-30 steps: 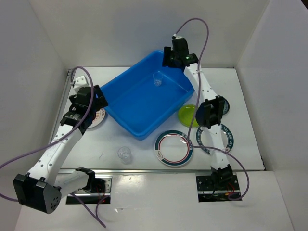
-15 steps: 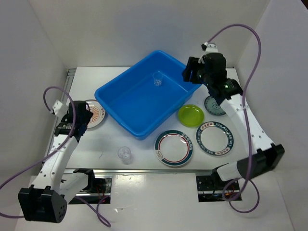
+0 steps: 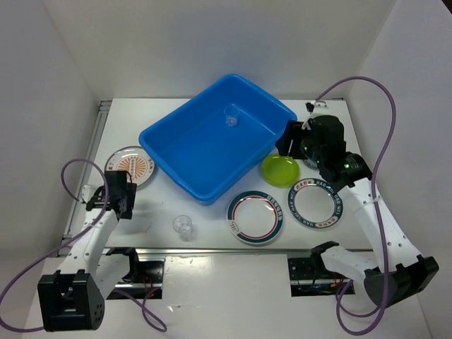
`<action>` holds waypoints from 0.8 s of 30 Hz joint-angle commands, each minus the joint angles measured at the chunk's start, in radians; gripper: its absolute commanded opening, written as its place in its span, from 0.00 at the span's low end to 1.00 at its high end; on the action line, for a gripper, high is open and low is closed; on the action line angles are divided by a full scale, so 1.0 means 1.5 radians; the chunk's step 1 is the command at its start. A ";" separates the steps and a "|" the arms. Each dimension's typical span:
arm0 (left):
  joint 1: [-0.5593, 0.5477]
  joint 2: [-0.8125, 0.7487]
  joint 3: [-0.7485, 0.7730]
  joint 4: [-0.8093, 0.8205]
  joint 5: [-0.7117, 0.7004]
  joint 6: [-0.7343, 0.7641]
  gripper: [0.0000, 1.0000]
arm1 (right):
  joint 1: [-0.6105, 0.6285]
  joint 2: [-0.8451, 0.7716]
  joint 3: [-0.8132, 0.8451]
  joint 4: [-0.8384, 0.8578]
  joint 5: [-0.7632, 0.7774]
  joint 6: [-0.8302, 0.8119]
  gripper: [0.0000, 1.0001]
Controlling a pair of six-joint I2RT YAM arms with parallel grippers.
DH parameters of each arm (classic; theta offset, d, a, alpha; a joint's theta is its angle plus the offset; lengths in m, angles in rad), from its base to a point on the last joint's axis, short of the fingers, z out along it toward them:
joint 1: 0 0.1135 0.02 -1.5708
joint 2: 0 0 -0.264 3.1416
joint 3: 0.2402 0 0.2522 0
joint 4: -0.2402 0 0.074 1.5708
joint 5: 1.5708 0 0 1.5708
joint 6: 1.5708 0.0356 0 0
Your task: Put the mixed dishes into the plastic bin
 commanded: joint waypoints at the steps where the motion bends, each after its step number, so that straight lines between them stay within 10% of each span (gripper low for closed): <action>1: 0.016 0.008 -0.019 0.064 0.009 -0.054 0.80 | 0.004 -0.034 -0.009 -0.008 -0.008 0.013 0.65; 24: 0.051 0.092 -0.064 0.238 -0.058 -0.096 0.72 | 0.004 -0.034 -0.009 -0.065 0.004 0.007 0.65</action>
